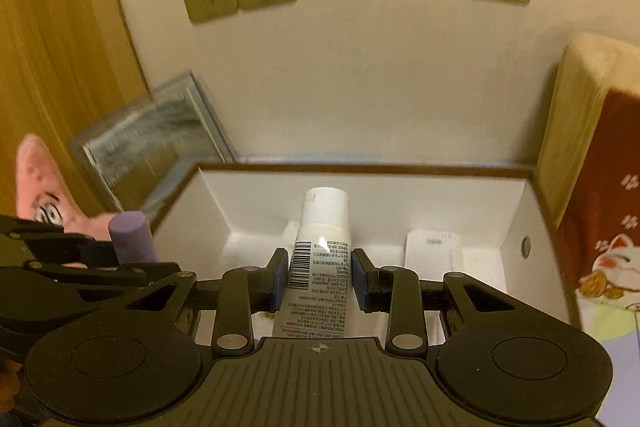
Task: Organize rigid objects
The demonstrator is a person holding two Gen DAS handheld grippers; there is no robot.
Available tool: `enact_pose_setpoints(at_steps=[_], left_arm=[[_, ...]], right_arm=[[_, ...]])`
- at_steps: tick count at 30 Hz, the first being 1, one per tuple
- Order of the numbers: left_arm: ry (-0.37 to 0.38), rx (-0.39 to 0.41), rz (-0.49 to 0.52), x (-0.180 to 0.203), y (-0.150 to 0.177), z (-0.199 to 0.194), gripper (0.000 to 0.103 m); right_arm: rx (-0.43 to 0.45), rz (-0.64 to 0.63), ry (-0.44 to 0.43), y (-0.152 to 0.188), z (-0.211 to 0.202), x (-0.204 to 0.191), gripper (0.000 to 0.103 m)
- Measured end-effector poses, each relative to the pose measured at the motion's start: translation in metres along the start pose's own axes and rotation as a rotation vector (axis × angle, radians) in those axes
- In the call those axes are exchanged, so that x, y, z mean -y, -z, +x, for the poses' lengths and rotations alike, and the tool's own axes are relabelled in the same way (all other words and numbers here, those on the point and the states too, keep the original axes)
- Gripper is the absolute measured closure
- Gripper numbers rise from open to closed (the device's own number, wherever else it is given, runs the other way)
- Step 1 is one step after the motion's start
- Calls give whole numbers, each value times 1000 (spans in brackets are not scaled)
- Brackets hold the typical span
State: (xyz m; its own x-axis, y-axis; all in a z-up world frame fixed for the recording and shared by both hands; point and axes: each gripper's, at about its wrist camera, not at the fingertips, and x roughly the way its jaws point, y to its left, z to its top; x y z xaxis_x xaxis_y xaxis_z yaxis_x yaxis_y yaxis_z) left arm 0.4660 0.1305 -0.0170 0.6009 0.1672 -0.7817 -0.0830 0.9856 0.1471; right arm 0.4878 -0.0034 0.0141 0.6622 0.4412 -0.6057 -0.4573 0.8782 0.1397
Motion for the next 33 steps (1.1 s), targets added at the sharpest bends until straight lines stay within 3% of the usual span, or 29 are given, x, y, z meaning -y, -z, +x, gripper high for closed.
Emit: enact_pose_setpoints(at_steps=[12, 27, 30, 33], left_arm=[[2, -85, 27, 2, 1, 43, 75], [40, 1, 19, -1, -14, 20, 65], [46, 13, 2, -2, -14, 12, 63], [57, 25, -15, -4, -13, 4, 62]], right_arm=[[-73, 8, 21, 9, 29, 8, 73], [-41, 22, 21, 1, 22, 9, 71], [-27, 25, 6, -2, 15, 9, 66], [-8, 33, 4, -1, 6, 9, 52]])
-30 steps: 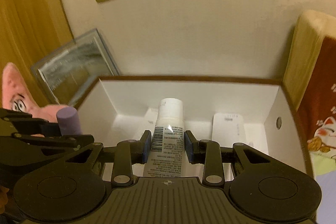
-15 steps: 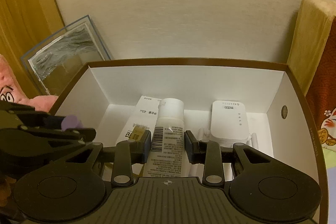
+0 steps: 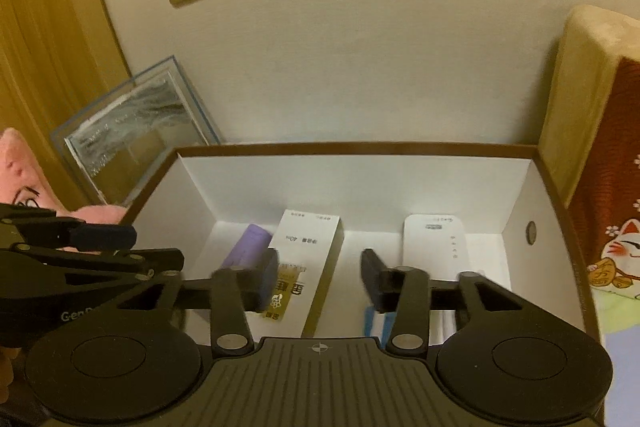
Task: Organize rigid objects
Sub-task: 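Lower the lavender tube with the left tool while the right tool lowers the lotion tube, then open both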
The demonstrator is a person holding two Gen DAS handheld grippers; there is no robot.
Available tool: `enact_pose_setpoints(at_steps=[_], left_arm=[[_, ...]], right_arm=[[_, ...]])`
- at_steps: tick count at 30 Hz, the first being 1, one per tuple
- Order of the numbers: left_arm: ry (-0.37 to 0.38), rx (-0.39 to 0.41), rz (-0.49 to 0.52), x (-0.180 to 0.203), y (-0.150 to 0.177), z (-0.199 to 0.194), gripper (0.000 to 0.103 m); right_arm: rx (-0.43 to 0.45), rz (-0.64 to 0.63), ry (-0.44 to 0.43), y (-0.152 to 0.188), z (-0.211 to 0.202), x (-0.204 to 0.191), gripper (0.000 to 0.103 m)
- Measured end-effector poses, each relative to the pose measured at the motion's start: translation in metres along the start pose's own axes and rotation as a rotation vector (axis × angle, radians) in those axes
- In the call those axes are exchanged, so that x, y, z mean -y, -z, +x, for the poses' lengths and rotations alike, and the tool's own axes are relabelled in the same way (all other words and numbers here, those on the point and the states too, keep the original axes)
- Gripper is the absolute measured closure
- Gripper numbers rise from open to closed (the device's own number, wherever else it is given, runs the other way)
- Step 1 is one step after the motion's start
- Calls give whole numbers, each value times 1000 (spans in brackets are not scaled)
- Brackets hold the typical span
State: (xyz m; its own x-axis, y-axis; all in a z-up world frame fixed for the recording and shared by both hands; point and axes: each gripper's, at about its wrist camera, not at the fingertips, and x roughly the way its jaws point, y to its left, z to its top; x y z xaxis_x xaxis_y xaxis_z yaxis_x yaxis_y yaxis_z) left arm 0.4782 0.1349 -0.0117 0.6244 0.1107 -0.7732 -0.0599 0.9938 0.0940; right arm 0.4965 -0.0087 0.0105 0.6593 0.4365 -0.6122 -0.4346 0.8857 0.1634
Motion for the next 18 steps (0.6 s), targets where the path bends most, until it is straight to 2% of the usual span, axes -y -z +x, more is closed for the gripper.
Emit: enact_pose_setpoints(at_steps=[8, 12, 18], left_arm=[[30, 44, -55, -2, 11, -34, 55], [39, 72, -73, -2, 20, -55, 46], [47, 90, -95, 1, 37, -85, 46]], right_arm=[[45, 12, -55, 9, -38, -1, 38], [67, 23, -71, 18, -61, -2, 35], [91, 43, -81, 29, -93, -2, 32]])
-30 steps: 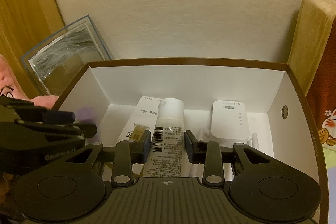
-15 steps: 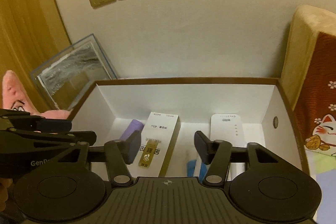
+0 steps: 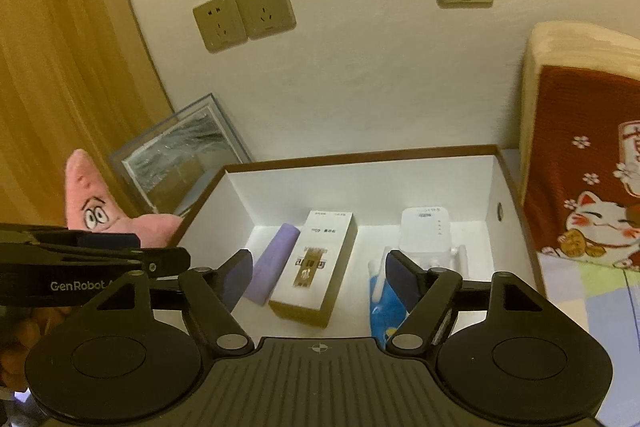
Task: Organize rigid objects
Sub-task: 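Lower the lavender tube with the left tool while the right tool lowers the lotion tube, then open both, then move both tools back toward the remaining items on the table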
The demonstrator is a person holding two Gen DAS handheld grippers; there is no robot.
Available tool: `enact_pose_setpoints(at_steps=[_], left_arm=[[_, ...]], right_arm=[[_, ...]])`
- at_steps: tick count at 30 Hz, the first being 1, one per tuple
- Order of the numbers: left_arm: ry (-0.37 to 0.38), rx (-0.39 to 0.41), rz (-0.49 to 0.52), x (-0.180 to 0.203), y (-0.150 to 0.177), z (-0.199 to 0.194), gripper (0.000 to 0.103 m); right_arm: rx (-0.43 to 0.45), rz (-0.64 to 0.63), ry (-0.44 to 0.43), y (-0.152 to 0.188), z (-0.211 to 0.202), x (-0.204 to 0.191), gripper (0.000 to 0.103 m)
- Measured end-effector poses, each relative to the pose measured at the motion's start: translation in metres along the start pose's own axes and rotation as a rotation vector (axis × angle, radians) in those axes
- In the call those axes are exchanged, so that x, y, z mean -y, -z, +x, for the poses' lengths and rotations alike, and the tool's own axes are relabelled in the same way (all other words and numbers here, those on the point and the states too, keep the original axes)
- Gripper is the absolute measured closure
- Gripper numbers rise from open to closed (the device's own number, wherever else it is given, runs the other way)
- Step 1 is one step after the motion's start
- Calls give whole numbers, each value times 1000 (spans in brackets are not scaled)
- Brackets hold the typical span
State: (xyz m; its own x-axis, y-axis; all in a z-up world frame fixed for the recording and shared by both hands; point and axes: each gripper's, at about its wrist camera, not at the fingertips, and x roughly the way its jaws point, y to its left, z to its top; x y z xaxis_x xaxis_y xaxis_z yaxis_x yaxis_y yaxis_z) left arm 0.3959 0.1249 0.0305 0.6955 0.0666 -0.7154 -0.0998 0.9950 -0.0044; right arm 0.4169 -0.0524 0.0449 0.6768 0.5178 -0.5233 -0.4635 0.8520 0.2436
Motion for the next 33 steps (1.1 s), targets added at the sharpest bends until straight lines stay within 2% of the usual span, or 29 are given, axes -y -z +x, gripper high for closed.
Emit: enact_pose_setpoints(at_steps=[10, 19, 33], left_arm=[[5, 24, -50, -1, 37, -52, 46], [25, 13, -75, -1, 76, -89, 46], [42, -27, -78, 10, 125, -124, 46]], right_arm=[[25, 26, -6, 22, -60, -4, 32], [-26, 45, -16, 58, -102, -1, 32], [-73, 16, -3, 103, -147, -3, 32]])
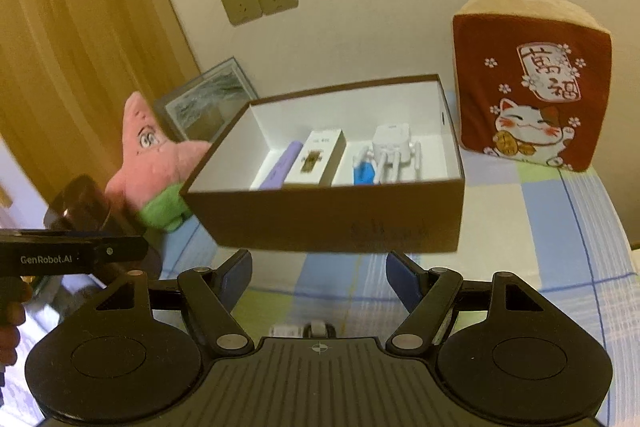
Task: Organize rigid objects
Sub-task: 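Move both tools back toward the remaining items on the table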
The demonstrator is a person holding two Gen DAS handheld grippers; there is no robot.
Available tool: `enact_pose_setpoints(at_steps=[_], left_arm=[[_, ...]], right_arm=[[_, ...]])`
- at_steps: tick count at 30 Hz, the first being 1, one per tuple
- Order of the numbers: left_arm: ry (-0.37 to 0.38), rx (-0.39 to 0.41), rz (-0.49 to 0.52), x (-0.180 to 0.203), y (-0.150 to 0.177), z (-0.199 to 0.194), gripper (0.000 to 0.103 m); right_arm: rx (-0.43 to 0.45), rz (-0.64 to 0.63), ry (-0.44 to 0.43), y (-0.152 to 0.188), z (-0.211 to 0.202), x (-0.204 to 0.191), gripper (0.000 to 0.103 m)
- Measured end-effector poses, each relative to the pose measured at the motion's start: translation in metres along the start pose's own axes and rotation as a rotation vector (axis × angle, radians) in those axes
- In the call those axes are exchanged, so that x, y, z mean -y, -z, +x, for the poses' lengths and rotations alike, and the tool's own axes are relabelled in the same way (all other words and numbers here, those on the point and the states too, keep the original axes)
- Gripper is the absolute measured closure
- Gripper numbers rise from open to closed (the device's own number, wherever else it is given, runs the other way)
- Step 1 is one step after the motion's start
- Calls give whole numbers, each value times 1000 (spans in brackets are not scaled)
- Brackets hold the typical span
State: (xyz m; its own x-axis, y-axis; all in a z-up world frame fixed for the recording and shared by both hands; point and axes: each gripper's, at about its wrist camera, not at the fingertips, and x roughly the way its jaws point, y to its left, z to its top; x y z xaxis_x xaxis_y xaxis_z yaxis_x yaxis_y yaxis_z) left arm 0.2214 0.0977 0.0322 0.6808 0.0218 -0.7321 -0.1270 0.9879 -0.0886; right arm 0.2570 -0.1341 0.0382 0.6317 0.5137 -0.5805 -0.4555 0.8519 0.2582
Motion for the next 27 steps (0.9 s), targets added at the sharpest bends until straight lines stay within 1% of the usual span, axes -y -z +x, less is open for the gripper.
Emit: enact_pose_setpoints(at_steps=[13, 21, 27], left_arm=[[-36, -66, -21, -5, 49, -16, 46], [-37, -119, -31, -3, 75, -14, 46], [-34, -166, -33, 4, 93, -7, 46]], right_arm=[[-80, -12, 33, 47, -21, 8, 32], [-155, -42, 46, 77, -20, 11, 32], [-190, -71, 58, 93, -14, 14, 32]])
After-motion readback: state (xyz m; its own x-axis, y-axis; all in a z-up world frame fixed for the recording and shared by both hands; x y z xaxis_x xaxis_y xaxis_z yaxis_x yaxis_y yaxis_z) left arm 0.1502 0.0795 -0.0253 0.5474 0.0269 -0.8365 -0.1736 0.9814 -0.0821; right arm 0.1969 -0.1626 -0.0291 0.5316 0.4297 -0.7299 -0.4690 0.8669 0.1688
